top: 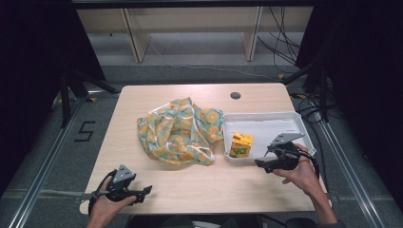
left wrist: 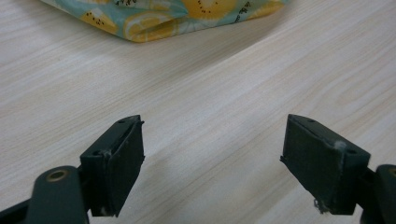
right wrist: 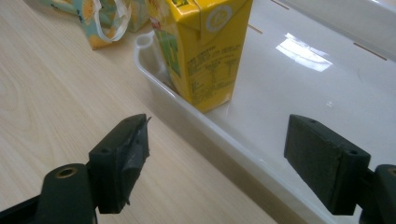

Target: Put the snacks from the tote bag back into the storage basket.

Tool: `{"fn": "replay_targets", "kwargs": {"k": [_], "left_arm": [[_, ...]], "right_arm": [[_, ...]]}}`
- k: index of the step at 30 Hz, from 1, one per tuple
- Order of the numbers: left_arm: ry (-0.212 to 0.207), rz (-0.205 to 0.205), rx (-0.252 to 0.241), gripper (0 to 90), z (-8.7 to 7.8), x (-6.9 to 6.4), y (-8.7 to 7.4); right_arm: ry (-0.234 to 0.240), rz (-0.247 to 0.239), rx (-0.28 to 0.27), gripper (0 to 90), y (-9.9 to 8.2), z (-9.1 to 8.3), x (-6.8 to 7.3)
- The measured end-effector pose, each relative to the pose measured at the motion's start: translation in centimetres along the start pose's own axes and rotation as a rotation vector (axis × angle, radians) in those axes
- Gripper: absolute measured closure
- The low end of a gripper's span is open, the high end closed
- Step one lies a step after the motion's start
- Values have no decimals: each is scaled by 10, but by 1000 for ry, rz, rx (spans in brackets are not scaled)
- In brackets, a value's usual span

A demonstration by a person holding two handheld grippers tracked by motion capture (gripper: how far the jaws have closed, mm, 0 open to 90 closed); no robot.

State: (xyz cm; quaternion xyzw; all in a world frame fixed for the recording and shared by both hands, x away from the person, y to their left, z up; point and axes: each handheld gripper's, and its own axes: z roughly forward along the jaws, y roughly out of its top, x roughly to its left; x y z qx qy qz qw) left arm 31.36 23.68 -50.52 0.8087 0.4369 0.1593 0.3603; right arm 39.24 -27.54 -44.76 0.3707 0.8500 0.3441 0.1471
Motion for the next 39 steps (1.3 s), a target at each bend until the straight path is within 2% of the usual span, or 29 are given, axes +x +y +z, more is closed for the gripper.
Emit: {"fn": "replay_targets", "kwargs": {"k": [1,2,3,4,5,6,7,8,9,10,11,12,13,15,18,19,22,23,24,25,26,27,28,31,32,33,36,37,39], "left_arm": [[-6,-4,-3,202,0,0,0],[-5,27,16,202,-2,1,0],[-5,30,14,202,-2,1,0],[-4,25,22,202,-3,1,0],[-6,19,12,202,-2,1,0],[-8,9,8,202,-1,1,0],[-10,12,13,202,-2,1,0],[-8,0,8,202,-1,0,0],[-8,11,7,202,-1,1,0],[-4,28,11,202,-2,1,0],[-4,31,10,202,-2,2,0],[-5,20,13,202,-2,1,0],[-7,12,13,202,-2,1,0],[-3,32,11,202,-2,2,0],[3,4,-4,202,-1,0,-1],[-2,42,22,202,-3,3,0],[-4,28,16,202,-2,2,-1],[-1,16,7,202,-2,1,-1],[-3,40,23,202,-3,2,0],[-1,17,2,202,-2,1,-1],[0,19,2,202,-2,1,-1],[-1,41,19,202,-4,3,-1],[-2,25,15,202,-3,2,-1],[2,47,18,202,-4,3,-1],[-1,52,31,202,-4,4,-1],[1,33,16,202,-4,2,-1],[2,44,27,202,-4,3,-1],[2,44,26,202,-4,3,-1],[3,31,14,202,-4,2,-1]], "right_arm": [[12,23,27,227,-1,-2,2],[10,7,11,222,-3,-1,2],[10,7,11,222,-3,-1,2],[12,9,31,216,-2,-2,2],[6,25,1,215,-4,1,4],[4,20,7,217,-5,0,4],[9,47,12,216,-5,0,7],[9,27,21,216,-6,0,6],[3,11,6,216,-6,0,4],[2,40,33,216,-7,-1,6],[3,19,44,216,-8,-2,5],[7,44,27,216,-10,-1,7],[-4,31,36,217,-11,-1,6],[-10,39,31,217,-15,-1,8],[-7,35,38,218,-23,-3,10],[-4,40,61,217,-24,-5,10],[-7,44,49,217,-28,-5,11],[-9,66,32,217,-30,-4,13],[-10,45,58,218,-31,-6,13],[-20,67,29,218,-34,-3,16],[-25,52,35,219,-36,-3,16],[-14,65,55,218,-37,-4,18],[-22,41,63,218,-40,-3,21],[-22,26,67,220,-43,-1,24],[-19,40,66,220,-44,0,26],[-21,7,65,221,-45,-1,27],[-16,17,61,223,-48,1,31],[-20,-2,54,223,-50,1,31],[-18,14,50,224,-53,1,34]]}}
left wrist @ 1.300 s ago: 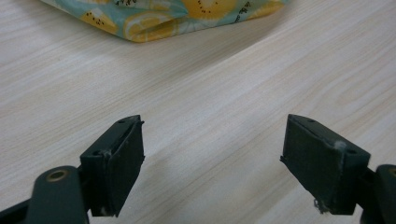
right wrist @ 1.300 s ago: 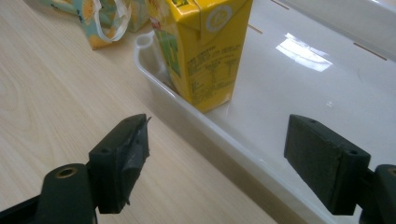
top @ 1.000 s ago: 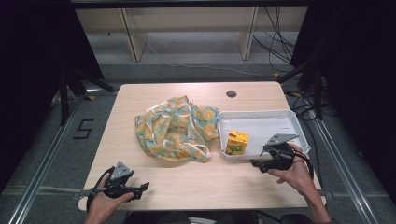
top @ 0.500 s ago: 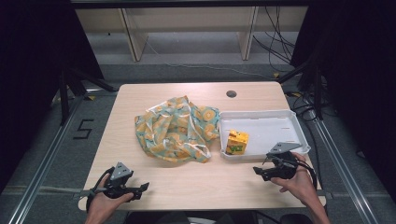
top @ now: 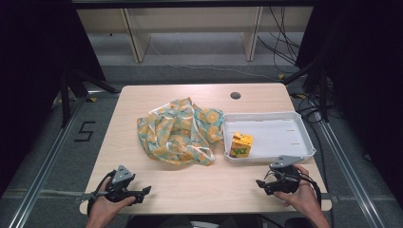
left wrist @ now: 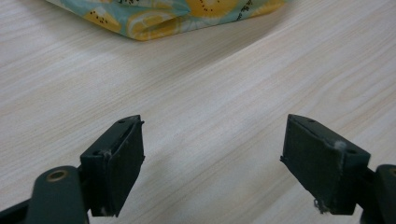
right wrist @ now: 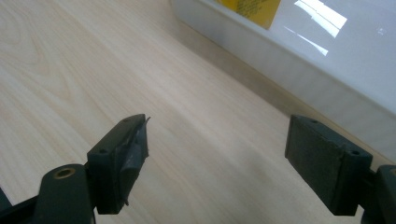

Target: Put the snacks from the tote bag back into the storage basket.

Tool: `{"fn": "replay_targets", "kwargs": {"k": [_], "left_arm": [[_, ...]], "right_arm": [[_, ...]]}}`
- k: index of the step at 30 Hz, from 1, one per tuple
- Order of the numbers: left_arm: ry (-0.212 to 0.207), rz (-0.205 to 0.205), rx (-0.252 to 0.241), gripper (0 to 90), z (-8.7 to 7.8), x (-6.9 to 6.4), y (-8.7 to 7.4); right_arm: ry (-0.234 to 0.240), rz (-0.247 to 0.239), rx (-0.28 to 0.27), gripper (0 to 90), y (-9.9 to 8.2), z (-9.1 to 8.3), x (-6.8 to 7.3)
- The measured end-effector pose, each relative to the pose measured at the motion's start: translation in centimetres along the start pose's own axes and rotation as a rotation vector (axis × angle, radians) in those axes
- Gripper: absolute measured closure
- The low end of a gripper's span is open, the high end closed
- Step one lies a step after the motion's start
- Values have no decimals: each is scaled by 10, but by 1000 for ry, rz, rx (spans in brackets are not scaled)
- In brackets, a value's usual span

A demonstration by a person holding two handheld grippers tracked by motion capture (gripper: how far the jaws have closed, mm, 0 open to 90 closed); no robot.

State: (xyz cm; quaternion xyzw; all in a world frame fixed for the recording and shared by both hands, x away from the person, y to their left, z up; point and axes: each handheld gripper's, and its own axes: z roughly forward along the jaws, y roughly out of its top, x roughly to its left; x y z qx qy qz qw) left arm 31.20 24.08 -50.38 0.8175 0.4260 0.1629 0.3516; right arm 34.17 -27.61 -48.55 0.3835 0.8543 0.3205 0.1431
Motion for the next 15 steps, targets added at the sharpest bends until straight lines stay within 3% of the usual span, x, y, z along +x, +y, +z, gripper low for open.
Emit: {"fn": "replay_targets", "kwargs": {"k": [2,4,5,8,9,15], "left_arm": [[6,5,0,202,0,0,0],[1,4,5,202,0,0,0],[6,16,22,201,-2,1,0],[8,6,12,202,-1,0,0],[-3,5,19,202,-1,1,0],[6,15,26,202,-1,2,0]], "right_arm": [[11,7,32,228,-3,-2,2],[-2,6,7,228,-7,0,4],[4,2,26,228,-10,-2,6],[6,1,22,228,-14,-2,9],[-2,-1,-3,228,-15,0,9],[-7,2,15,228,-21,-4,11]]}}
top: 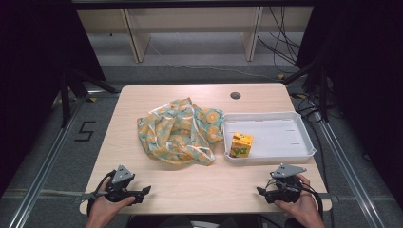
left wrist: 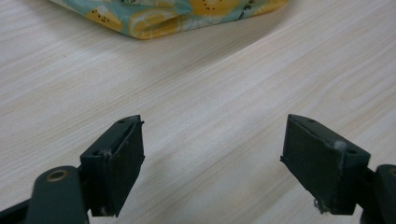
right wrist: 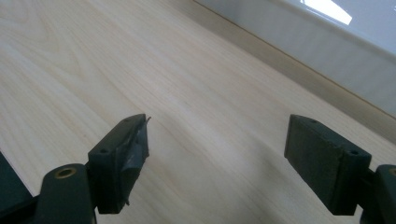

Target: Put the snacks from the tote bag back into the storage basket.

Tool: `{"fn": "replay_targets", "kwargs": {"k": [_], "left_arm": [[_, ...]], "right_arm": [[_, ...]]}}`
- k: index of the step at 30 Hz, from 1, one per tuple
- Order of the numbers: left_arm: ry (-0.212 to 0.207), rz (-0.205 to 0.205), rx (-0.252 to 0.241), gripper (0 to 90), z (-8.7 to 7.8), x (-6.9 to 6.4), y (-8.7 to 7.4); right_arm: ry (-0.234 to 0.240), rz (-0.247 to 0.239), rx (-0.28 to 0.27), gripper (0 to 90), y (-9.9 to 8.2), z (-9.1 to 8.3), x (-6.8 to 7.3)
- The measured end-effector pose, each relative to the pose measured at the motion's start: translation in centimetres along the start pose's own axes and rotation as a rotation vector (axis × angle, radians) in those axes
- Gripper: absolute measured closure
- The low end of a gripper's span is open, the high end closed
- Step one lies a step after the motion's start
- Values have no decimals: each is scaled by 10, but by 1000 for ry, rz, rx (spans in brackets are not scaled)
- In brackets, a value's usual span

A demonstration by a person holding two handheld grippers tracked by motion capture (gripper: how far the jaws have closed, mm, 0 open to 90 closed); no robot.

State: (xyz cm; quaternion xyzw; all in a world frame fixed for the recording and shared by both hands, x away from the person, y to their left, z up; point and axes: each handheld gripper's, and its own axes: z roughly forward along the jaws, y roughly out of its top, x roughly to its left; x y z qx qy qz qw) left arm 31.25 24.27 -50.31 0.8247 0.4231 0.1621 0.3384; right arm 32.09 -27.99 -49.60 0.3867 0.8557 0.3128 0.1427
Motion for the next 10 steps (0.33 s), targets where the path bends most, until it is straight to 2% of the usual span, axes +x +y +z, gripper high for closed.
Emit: {"fn": "replay_targets", "kwargs": {"k": [2,8,9,10], "left_arm": [[3,-42,-29,202,2,-3,-1],[1,-38,-31,202,2,-2,-1],[-1,-14,-9,202,1,0,-1],[-2,-7,-15,202,1,0,-1]], "right_arm": [[-2,11,-11,228,-1,1,-1],[1,17,4,228,-1,2,-1],[4,12,3,228,-1,2,-2],[2,14,0,228,-2,2,-3]]}}
